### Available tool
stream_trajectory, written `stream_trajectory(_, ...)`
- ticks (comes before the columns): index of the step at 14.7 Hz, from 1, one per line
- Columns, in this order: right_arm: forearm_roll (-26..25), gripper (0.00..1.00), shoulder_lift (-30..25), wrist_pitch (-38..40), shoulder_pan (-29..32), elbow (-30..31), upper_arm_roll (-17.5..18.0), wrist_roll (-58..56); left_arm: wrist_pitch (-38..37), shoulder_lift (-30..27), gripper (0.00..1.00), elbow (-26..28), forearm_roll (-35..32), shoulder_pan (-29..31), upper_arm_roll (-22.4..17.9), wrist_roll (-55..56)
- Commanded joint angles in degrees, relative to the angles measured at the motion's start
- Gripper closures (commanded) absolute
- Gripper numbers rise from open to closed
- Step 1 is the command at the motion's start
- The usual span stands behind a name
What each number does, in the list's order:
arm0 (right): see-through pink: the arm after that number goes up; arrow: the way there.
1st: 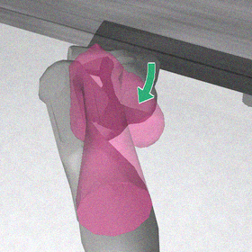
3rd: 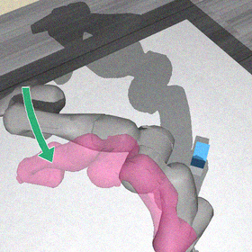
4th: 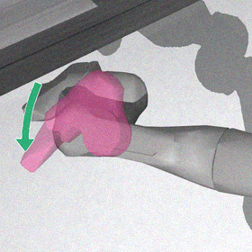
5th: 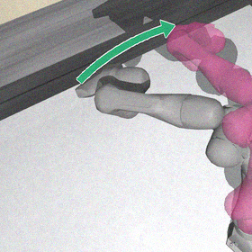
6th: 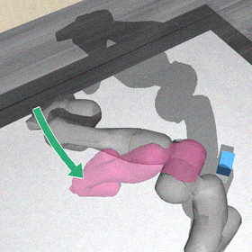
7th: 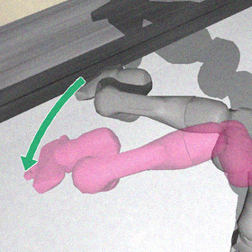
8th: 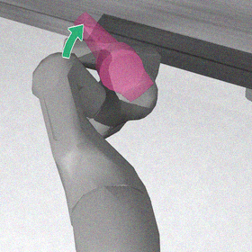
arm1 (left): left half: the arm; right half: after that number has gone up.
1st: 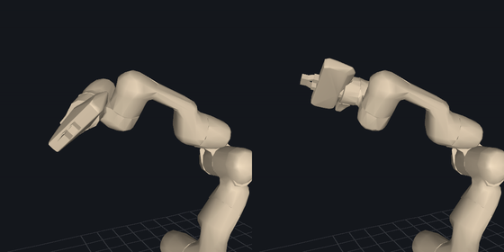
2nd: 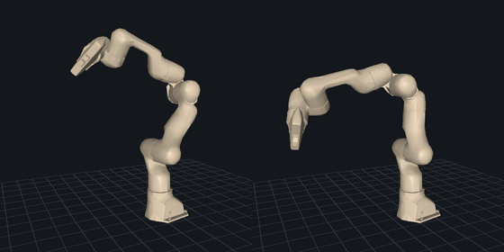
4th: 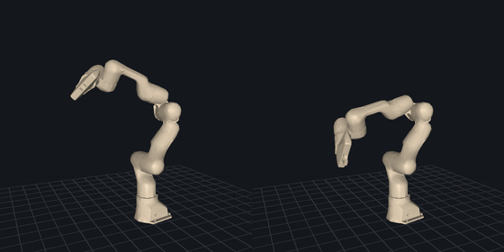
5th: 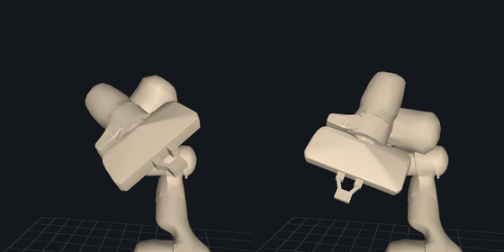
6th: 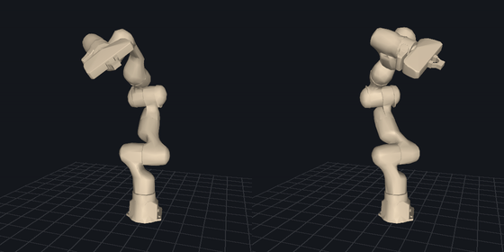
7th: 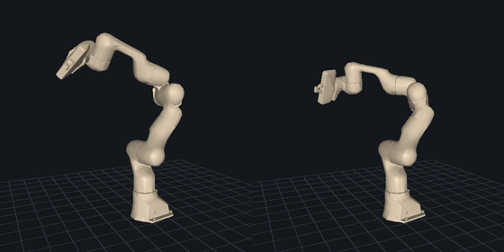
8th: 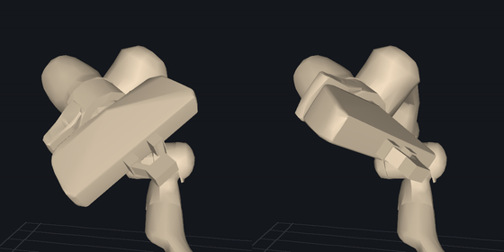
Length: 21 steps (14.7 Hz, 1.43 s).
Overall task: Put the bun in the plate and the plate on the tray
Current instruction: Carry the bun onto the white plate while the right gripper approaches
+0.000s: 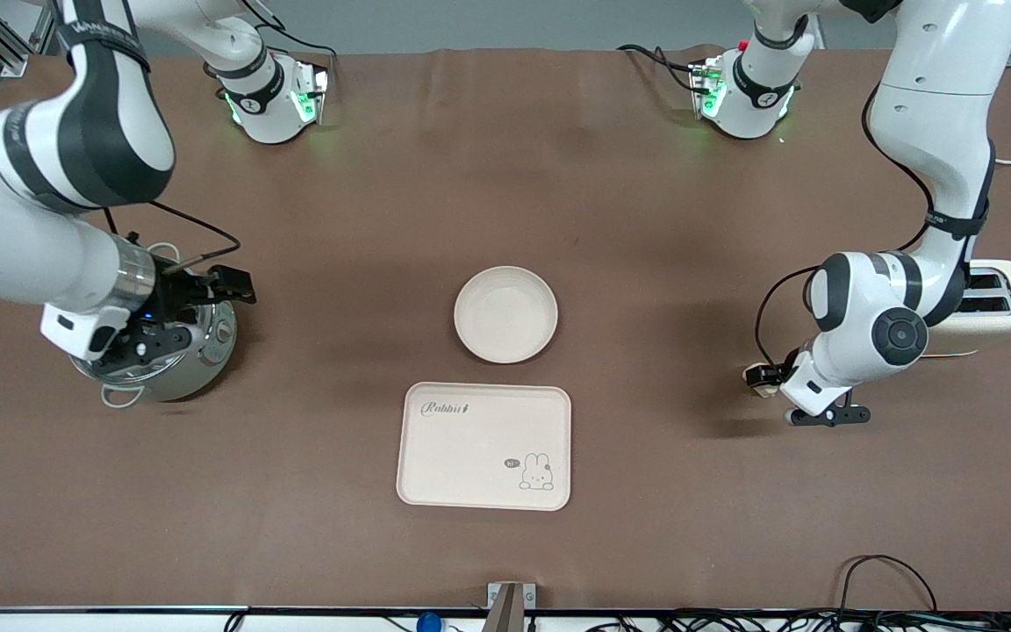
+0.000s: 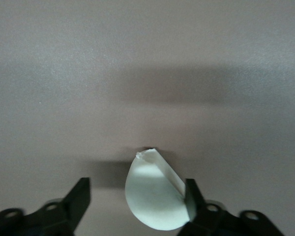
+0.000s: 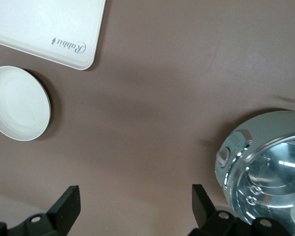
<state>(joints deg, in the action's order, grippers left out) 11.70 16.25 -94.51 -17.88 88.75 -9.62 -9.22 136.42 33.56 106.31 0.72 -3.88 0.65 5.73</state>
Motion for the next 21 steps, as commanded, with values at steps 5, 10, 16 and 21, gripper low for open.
stream_trajectory(5,1.0,0.00,6.9,-2.7,-4.7,-0.6,-0.5,0.3,1.1,-2.0,1.00,2.8,4.8,0.0,1.7,-0.1)
stream_trajectory(10,1.8,0.00,10.1,-6.8,-7.0,-0.8,-0.4,0.3,-15.3,-7.6,1.00,-6.0,4.4,-5.7,6.6,11.9)
stream_trajectory(16,8.7,0.00,13.5,-10.3,-9.4,-0.5,-0.5,0.3,-10.0,3.6,1.00,-17.6,4.7,-22.5,10.1,36.4)
stream_trajectory(21,11.1,0.00,17.6,-15.3,-12.8,0.1,-0.4,4.6,0.3,8.5,0.05,-17.2,4.3,-29.2,10.0,48.2)
